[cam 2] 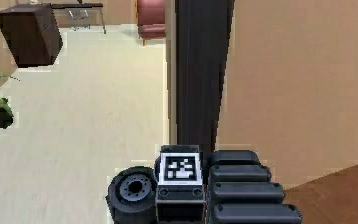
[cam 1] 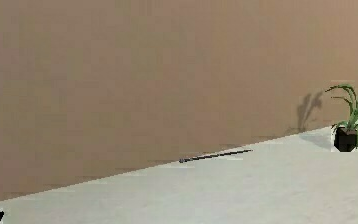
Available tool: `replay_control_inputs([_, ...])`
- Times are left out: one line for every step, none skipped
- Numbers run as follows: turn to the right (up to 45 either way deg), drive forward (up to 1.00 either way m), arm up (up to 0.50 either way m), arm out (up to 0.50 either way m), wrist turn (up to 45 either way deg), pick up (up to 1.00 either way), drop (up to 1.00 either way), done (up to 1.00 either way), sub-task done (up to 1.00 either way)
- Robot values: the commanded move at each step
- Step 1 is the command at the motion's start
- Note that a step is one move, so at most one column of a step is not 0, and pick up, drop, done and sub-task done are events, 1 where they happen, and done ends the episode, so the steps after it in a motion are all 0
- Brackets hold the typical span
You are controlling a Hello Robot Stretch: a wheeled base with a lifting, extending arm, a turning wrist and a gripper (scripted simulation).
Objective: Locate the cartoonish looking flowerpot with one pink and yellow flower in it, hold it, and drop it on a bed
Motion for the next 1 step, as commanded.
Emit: replay_control_inputs([45.0,0.00,0.00,0.00,0.0,0.00,0.00,0.00,0.00])
